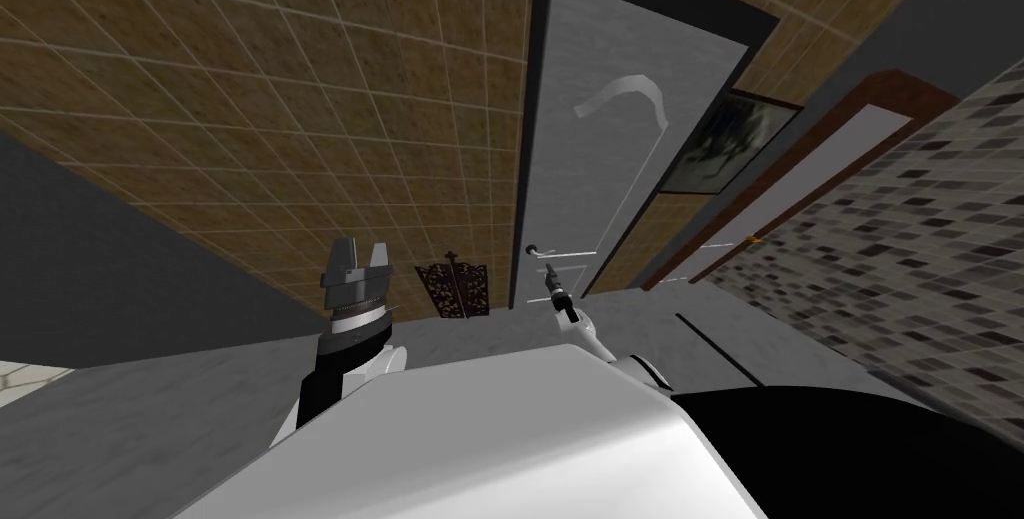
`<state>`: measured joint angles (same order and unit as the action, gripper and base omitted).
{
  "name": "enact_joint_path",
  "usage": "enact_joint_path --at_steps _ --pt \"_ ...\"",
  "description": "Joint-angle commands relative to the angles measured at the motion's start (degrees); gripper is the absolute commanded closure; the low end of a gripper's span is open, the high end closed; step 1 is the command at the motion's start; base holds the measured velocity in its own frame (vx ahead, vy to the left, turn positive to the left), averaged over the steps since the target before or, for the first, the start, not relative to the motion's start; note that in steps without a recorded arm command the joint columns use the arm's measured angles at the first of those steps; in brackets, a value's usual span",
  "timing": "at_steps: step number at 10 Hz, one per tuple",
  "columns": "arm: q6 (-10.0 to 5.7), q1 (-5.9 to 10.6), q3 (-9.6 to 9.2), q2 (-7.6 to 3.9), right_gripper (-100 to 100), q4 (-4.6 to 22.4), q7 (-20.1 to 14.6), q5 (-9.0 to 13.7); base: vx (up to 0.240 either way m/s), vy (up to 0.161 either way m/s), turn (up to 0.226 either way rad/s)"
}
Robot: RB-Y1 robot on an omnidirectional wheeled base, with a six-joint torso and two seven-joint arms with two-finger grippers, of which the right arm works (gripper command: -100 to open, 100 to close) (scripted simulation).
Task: Pull the door open
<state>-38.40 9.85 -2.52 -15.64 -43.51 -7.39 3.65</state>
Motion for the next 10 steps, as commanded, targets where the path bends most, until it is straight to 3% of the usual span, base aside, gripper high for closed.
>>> enact_joint_path --at_steps 1,3,4,9,10 --pt "-0.53 0.7 -0.04 -0.04 -100 1.7 -0.1 0.0 0.013 -0.035 0.021" --pt "-0.77 1.52 -0.17 -0.38 -100 3.7 -0.5 0.1 0.01 -0.028 0.046" --pt "-0.78 1.42 -0.13 -0.29 -100 3.3 -0.4 0.1 0.007 -0.016 0.015" --pt "-4.51 -1.34 2.3 -5.49 -100 6.2 -4.1 1.8 0.183 0.071 0.174" --pt "-4.51 -1.34 2.3 -5.49 -100 6.6 -4.1 1.8 0.143 0.03 0.06"
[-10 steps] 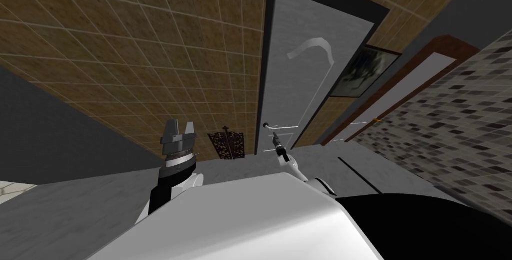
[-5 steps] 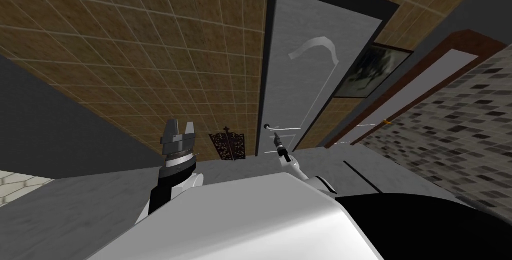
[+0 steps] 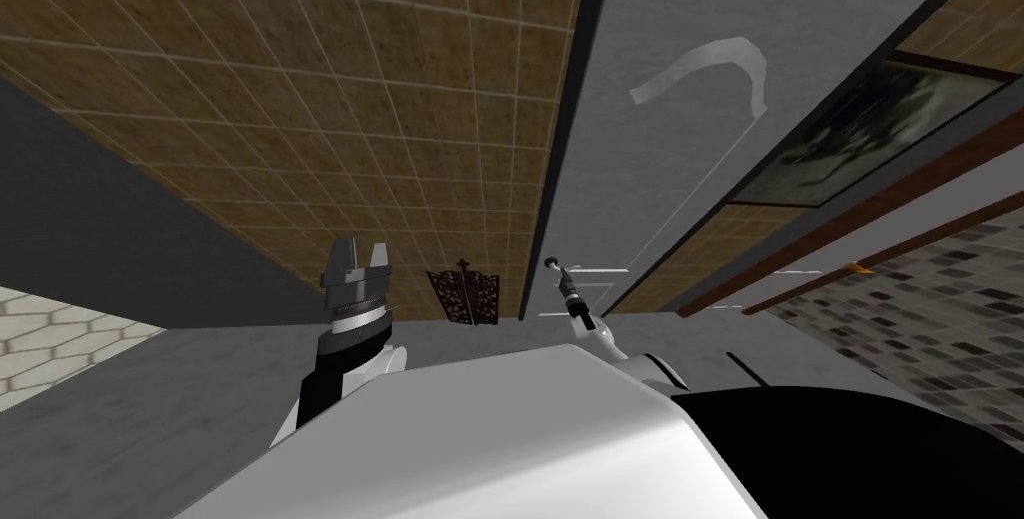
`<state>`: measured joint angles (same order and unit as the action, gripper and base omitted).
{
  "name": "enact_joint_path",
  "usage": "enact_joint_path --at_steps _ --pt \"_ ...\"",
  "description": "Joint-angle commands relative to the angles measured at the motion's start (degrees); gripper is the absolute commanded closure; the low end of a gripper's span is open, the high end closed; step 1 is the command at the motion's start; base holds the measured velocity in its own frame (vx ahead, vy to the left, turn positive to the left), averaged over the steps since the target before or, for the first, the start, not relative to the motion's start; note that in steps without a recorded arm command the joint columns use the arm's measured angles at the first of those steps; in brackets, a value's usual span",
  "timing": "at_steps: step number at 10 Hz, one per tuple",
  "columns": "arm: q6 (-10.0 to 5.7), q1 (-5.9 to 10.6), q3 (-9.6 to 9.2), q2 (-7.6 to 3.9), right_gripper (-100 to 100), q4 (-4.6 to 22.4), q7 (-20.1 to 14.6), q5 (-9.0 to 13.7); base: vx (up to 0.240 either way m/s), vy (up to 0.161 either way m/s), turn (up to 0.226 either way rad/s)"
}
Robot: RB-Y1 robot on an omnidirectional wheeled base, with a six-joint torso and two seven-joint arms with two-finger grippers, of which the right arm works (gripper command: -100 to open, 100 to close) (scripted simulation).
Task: Pull the door open
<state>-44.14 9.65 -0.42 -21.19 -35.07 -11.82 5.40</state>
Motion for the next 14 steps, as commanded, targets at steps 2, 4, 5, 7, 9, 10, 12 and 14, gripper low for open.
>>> enact_joint_path --at_steps 2,4,5,7,9,10,12,14 --pt "0.08 -2.02 0.97 -1.56 -100 -1.4 -0.8 0.6 0.081 0.028 0.073" --pt "-0.51 -2.49 1.37 -2.41 -100 -0.9 -1.4 0.9 0.144 0.016 0.13" --pt "-0.75 -2.67 1.52 -2.74 -100 -0.8 -1.7 1.1 0.083 -0.007 0.014" --pt "-0.17 -2.83 1.46 -2.54 100 -1.6 -1.5 1.0 0.018 -0.001 0.003" --pt "-0.17 -2.83 1.46 -2.54 100 -1.6 -1.5 1.0 -0.011 -0.004 -0.003" --pt "-0.17 -2.83 1.46 -2.54 100 -1.6 -1.5 1.0 -0.005 -0.003 0.007" --pt "-0.17 -2.83 1.46 -2.54 100 -1.6 -1.5 1.0 0.0 0.0 0.0" --pt "-1.13 -3.63 0.42 -3.47 100 -1.7 -2.9 0.6 -0.12 -0.046 0.112"
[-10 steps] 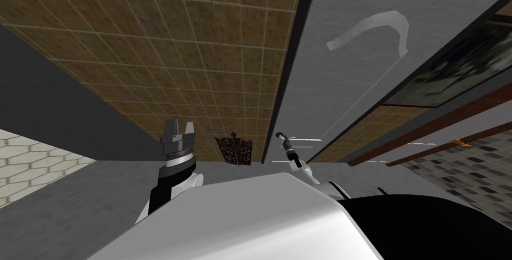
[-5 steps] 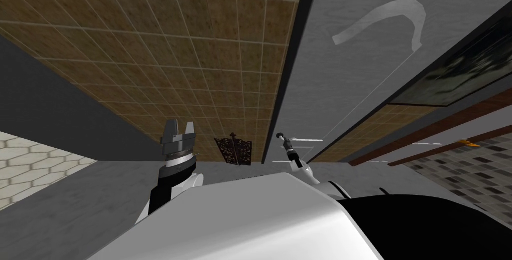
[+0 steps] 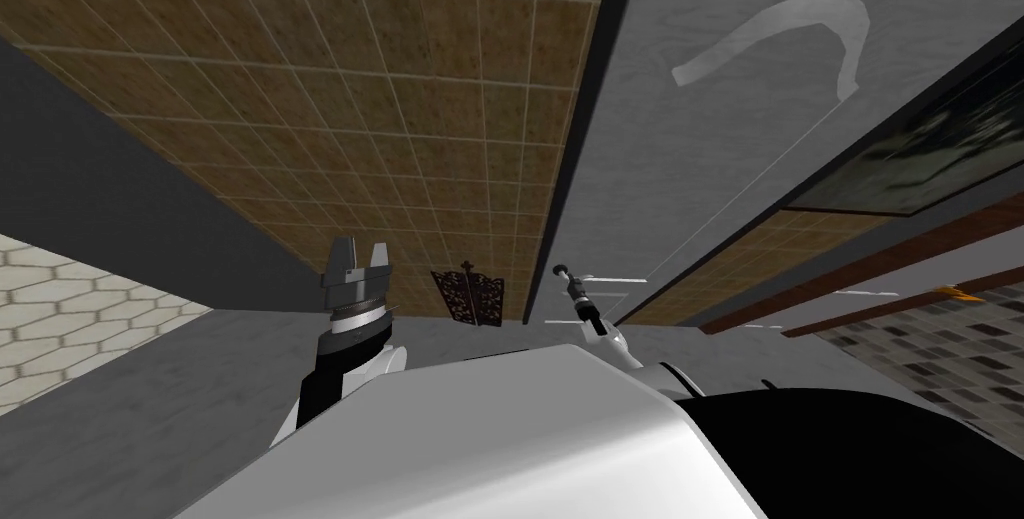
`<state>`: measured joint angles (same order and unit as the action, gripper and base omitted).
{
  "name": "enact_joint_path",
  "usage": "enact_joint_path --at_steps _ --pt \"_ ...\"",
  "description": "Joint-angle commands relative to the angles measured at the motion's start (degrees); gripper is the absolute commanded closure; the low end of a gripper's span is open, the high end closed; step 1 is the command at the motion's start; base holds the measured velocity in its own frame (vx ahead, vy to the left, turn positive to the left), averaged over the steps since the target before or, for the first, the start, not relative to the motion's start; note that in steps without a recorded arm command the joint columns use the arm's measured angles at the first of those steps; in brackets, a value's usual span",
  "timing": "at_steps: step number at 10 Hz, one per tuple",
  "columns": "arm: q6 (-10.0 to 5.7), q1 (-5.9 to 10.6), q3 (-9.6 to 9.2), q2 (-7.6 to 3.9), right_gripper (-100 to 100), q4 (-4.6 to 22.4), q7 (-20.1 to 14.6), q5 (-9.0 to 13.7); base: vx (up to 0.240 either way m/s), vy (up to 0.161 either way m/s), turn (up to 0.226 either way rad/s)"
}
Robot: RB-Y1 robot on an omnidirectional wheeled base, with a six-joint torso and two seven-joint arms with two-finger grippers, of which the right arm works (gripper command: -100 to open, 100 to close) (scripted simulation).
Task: Pull the door open
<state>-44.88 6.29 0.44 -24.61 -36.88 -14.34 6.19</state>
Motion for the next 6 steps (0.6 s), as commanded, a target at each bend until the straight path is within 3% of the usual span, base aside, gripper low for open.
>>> enact_joint_path --at_steps 1,6 --pt "-0.97 -0.68 -1.02 -0.54 100 -0.1 -1.0 -0.4 -0.185 -0.048 0.09" --pt "-4.28 -2.98 -4.27 -3.33 100 -0.8 -5.1 -1.8 -0.228 -0.088 0.122"
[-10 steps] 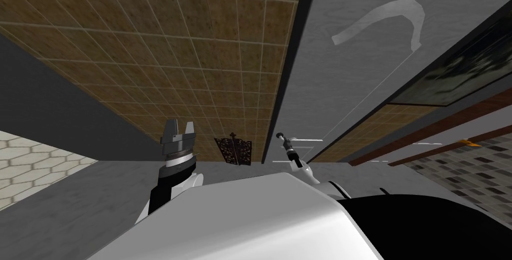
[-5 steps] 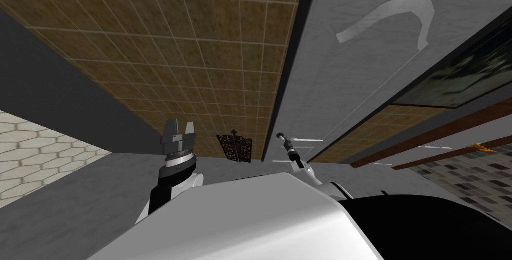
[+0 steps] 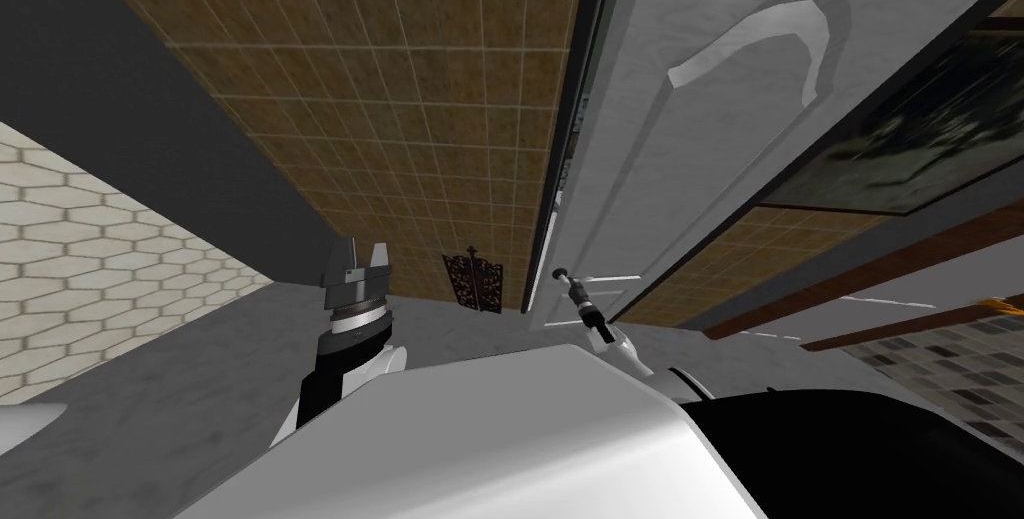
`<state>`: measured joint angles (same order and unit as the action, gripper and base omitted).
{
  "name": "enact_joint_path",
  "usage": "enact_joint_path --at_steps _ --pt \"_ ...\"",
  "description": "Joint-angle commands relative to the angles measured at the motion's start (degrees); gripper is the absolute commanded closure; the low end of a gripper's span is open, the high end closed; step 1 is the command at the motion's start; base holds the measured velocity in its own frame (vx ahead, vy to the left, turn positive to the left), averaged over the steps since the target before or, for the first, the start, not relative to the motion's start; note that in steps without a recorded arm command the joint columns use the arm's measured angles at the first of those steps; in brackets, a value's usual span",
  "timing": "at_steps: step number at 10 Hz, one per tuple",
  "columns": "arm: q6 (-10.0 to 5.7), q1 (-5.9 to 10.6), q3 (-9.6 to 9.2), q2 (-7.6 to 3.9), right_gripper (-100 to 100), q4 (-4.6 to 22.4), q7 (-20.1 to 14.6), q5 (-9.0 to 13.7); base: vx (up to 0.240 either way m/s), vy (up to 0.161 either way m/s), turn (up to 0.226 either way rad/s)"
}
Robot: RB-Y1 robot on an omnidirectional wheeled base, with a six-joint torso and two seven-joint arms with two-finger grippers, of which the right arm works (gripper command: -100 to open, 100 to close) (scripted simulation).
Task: Pull the door open
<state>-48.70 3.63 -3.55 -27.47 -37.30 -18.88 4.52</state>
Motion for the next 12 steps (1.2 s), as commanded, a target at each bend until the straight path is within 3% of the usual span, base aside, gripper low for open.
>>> enact_joint_path --at_steps 1,2,8,10,11,12 --pt "0.0 0.0 0.0 0.0 100 0.0 0.0 0.0 -0.093 -0.037 0.024" --pt "-1.6 -1.15 -0.88 -0.84 100 0.0 -1.1 -0.3 -0.119 -0.038 0.111" --pt "-6.99 -4.5 -3.25 -4.17 100 -0.4 -4.6 -1.0 -0.175 -0.069 0.12" --pt "-8.47 -5.42 -3.91 -5.09 100 -0.5 -5.5 -1.2 -0.15 -0.071 0.085" --pt "-7.54 -5.36 -3.71 -4.64 100 -0.8 -5.1 -1.2 -0.068 -0.031 0.024" --pt "-9.35 -6.34 -4.15 -5.28 100 -0.4 -5.7 -1.2 -0.127 -0.085 0.206"
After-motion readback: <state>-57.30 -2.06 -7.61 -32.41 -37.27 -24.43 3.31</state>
